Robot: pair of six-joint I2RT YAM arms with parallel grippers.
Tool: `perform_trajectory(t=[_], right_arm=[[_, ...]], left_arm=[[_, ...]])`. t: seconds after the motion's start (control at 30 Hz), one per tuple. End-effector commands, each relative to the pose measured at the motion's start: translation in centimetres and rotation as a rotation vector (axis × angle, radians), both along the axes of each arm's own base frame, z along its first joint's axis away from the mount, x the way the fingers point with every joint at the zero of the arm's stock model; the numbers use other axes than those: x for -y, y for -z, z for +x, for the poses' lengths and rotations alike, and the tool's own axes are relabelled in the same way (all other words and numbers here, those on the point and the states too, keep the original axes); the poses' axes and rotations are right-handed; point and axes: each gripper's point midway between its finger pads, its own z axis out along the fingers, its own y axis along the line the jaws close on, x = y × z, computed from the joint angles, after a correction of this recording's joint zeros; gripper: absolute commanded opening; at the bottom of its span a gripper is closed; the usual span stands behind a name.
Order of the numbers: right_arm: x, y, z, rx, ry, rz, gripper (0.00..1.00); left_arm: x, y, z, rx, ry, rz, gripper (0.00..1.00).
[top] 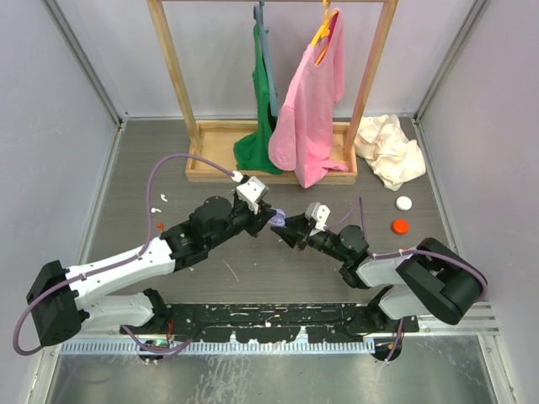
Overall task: Insert the wireless bluetooth earbuds into the charging case
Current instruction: Place the earbud in the charging case.
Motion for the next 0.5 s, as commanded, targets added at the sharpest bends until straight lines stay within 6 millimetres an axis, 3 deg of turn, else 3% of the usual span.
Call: perform_trajectory(t=[0.0, 0.47], right_arm=[[0.2, -2.8, -0.1, 0.076, 0.011, 0.078, 0.13], [0.3, -2.9, 0.0, 0.081, 0.021, 0.082, 0.13]], left_arm=[[0.9, -2.0, 0.1, 0.058, 0.026, -0.06, 0.08], [1.1, -1.0, -0.6, 0.032, 0.051, -0.04, 0.08]])
